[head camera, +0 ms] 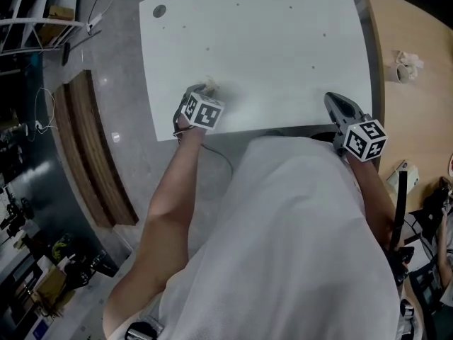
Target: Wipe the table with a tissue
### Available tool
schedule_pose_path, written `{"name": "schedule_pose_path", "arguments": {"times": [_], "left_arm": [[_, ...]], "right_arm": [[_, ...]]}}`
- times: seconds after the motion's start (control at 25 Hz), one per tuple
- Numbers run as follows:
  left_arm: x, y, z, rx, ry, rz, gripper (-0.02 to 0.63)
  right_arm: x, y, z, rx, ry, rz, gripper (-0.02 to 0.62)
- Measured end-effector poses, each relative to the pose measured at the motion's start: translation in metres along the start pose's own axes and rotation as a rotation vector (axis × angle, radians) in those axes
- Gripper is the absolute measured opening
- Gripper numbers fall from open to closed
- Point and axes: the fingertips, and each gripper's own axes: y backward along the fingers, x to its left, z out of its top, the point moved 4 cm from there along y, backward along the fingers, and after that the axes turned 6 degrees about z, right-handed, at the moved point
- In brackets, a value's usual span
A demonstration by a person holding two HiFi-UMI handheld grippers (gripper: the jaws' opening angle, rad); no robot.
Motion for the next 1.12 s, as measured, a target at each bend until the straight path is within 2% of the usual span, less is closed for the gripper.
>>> {"name": "schedule_pose_path", "arguments": {"times": [0.48, 0.84, 1.12], "left_arm": [[-0.006, -0.001, 0.005, 0.038, -0.122, -0.032, 0.110], [-0.017, 0.001, 0.011, 0.027, -0.105, -0.052, 0.110], [-0.040, 0.004, 0.018, -0.012, -0.088, -0.072, 0.109]], "right_arm": [[-0.001, 0.007, -0.009, -0.001, -0.021, -0.012, 0.017], [-0.001, 0.013, -0.013, -0.016, -0.031, -0.027, 0.017], [-0.003, 0.012, -0.015, -0.020, -0.030, -0.027, 0.017]]}}
